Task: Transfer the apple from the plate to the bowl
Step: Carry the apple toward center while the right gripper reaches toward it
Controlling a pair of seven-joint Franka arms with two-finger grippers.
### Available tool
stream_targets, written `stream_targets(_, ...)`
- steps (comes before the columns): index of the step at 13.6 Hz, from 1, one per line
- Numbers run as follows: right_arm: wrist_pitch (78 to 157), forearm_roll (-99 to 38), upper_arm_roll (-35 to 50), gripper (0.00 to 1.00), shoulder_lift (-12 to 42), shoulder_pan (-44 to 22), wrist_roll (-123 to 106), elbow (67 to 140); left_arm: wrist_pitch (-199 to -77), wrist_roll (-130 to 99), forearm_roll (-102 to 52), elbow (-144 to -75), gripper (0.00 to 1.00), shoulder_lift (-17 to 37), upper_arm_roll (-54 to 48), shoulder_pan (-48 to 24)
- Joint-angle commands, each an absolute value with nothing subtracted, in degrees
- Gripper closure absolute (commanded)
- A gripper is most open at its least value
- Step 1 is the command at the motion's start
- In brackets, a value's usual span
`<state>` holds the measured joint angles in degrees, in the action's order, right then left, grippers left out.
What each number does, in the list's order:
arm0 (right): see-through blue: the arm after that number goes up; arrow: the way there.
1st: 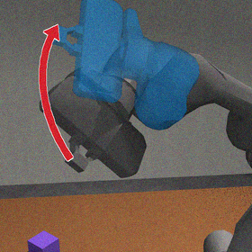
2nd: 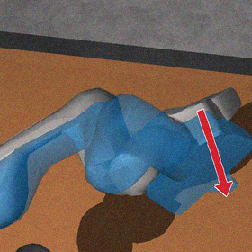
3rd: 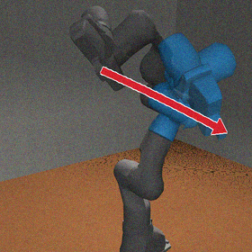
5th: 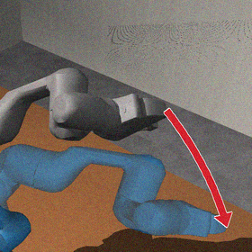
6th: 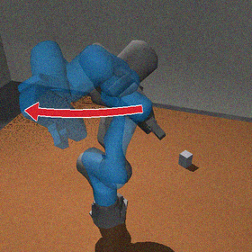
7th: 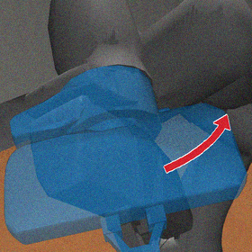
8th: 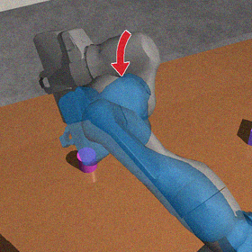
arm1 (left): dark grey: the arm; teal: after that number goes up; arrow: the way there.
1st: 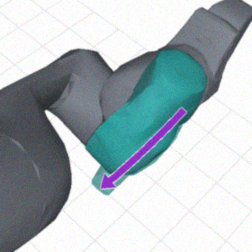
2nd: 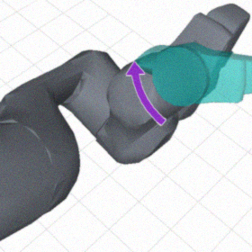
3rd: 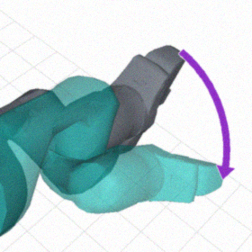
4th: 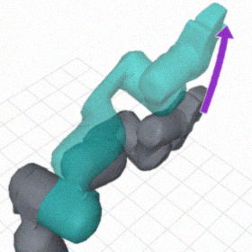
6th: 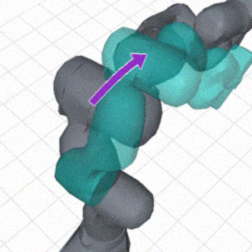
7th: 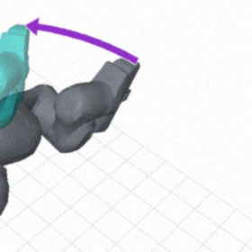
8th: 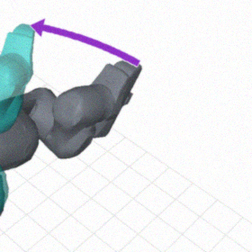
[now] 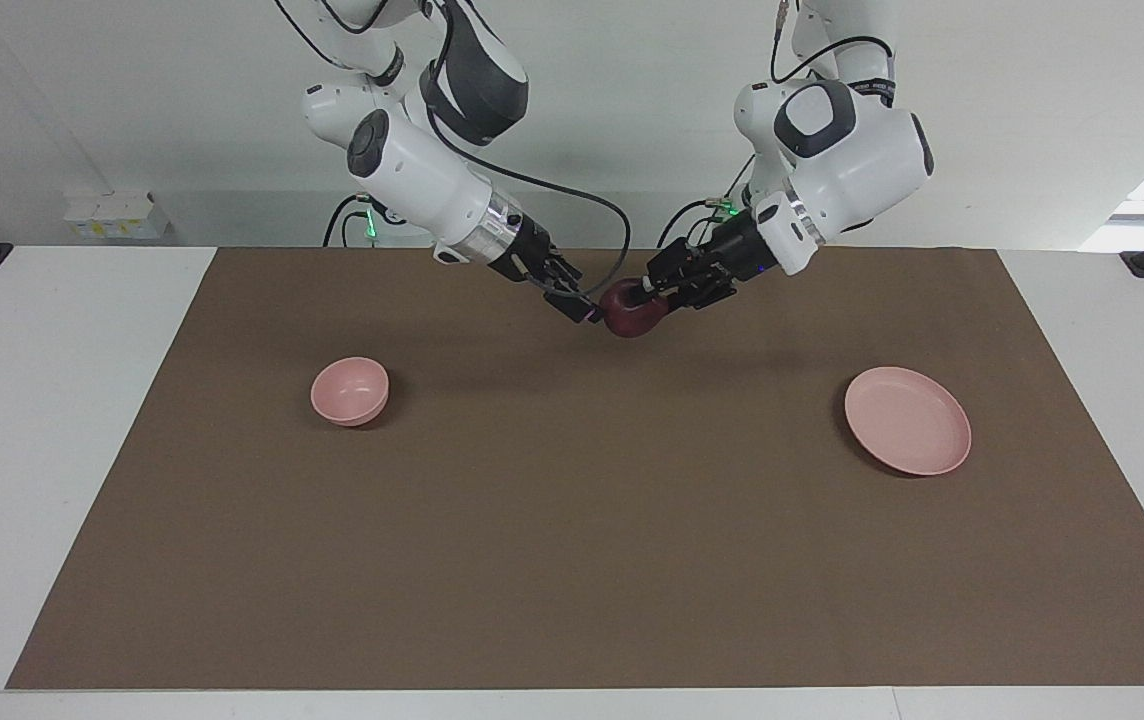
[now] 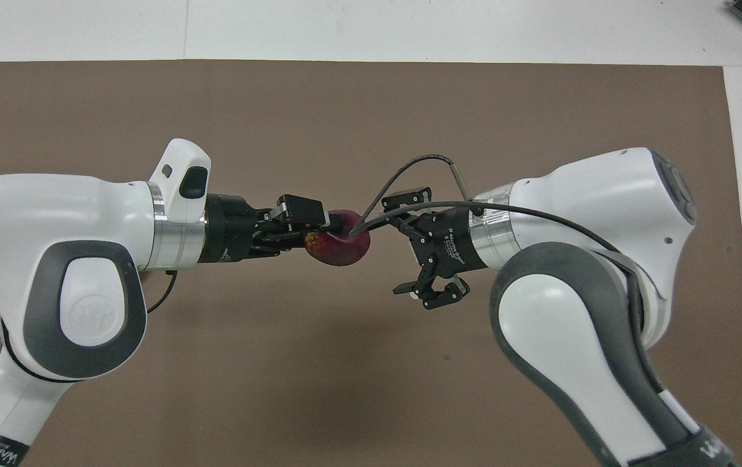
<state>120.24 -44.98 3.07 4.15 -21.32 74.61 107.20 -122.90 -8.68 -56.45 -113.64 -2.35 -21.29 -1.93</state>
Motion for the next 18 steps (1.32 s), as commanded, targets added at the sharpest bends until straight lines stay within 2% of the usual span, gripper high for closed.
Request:
stream_targets(1,121.81,-46.76,2.9,0.0,5.1,-21.71,78.21,106.61,-123.66,-10.02,-56.95,-114.52,1.0,-3.78,-21.27,-2.9)
stream_targets(5,124.98,-46.67,2.99,0.0,7.29,-21.97,80.86,105.47,-123.66,-11.33,-54.94,-114.52,1.0,-3.78,-21.27,-3.08)
stream_targets(13,125.68,-47.02,3.25,0.0,7.56,-24.87,81.91,104.24,-123.66,-13.8,-51.5,-114.52,1.0,-3.78,-21.27,-3.87)
stream_targets(14,125.6,-46.67,3.25,0.06,7.65,-24.79,81.48,104.15,-123.58,-13.8,-51.5,-114.52,1.0,-3.78,-21.27,-3.95)
stream_targets(15,125.6,-46.23,3.25,0.58,7.65,-24.96,81.3,104.15,-123.66,-13.97,-51.5,-114.61,1.0,-3.87,-21.18,-4.56)
stream_targets(16,125.42,-46.23,3.25,1.0,7.65,-24.79,80.52,104.15,-123.66,-14.58,-51.5,-114.61,1.0,-3.87,-21.18,-4.66)
stream_targets(18,125.16,-46.23,3.25,1.0,7.65,-24.44,80.33,104.15,-123.58,-14.85,-50.72,-114.52,1.0,-3.87,-21.18,-4.66)
